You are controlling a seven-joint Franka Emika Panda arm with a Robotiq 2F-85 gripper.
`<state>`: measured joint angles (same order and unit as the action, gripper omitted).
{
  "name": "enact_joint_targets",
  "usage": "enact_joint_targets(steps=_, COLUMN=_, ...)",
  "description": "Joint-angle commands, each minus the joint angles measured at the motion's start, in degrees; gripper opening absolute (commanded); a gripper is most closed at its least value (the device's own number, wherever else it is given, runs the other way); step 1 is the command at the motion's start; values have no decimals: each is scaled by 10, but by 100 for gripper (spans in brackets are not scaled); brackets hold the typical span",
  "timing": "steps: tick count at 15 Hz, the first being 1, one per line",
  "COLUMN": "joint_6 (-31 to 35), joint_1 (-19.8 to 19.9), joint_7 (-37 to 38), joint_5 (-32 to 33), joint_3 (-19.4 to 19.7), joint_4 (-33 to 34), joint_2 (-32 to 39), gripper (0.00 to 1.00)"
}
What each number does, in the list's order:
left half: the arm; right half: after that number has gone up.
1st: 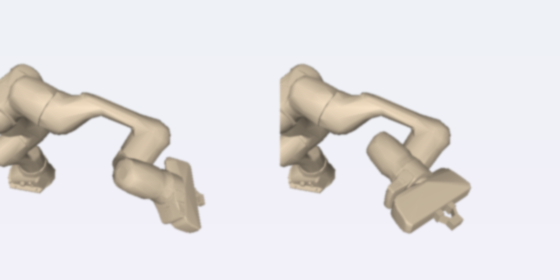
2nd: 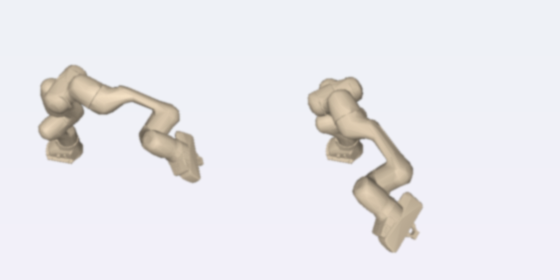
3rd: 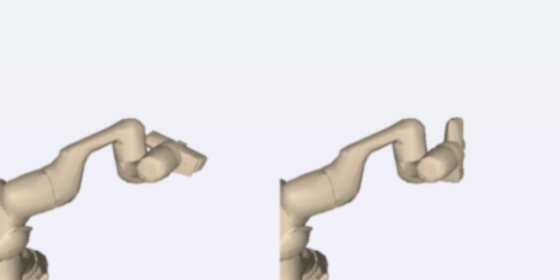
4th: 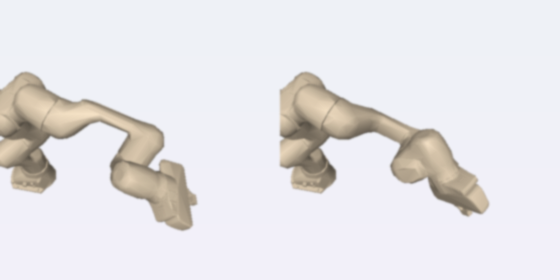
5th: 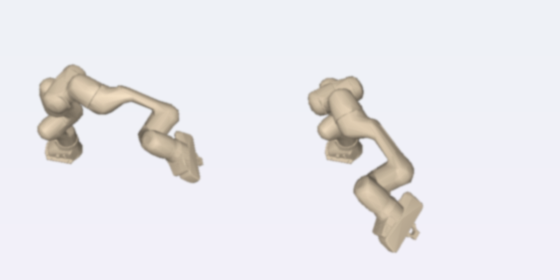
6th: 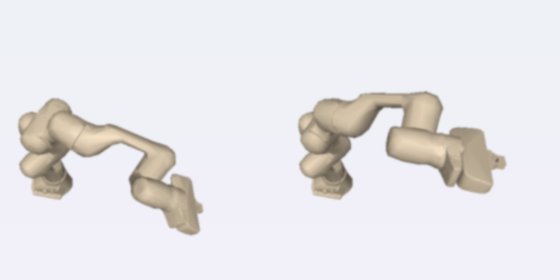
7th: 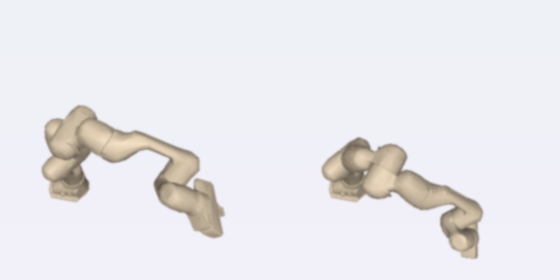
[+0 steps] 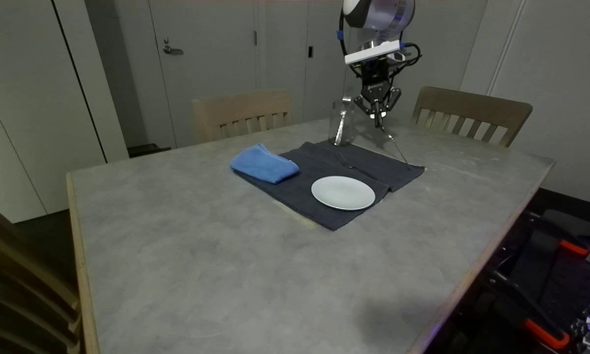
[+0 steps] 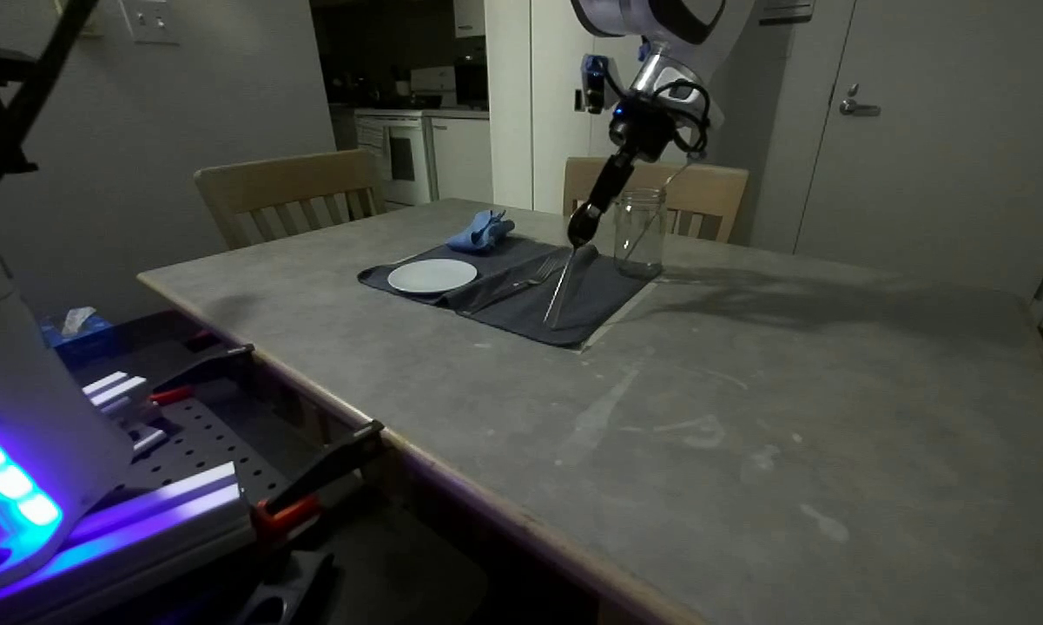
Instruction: Take the spoon from the glass bottle and put it on the table , and then pick up the blue towel and wipe the plate
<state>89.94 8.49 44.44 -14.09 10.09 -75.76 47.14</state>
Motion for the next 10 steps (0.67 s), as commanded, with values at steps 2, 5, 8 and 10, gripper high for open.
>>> enact_joint_targets(steps=2, joint_6=-57, joint_1=7, joint_7=27, joint_5=6, joint_3=0, joint_4=72, joint_2=46, gripper=2)
enact_joint_targets(steps=5, joint_6=-50, joint_1=11, joint_7=12, joint_5=-6, joint_3=-11, joint_4=86, joint_2=59, gripper=2)
enact_joint_targets(steps=8, joint_6=-53, joint_1=7, joint_7=8, joint_5=-2, joint_3=-17, joint_4=106, joint_2=77, gripper=2)
enact_joint_targets(steps=10, joint_6=-65, joint_1=4, joint_7=8, joint_5=2, joint_3=-19, joint_4=120, joint_2=86, gripper=2)
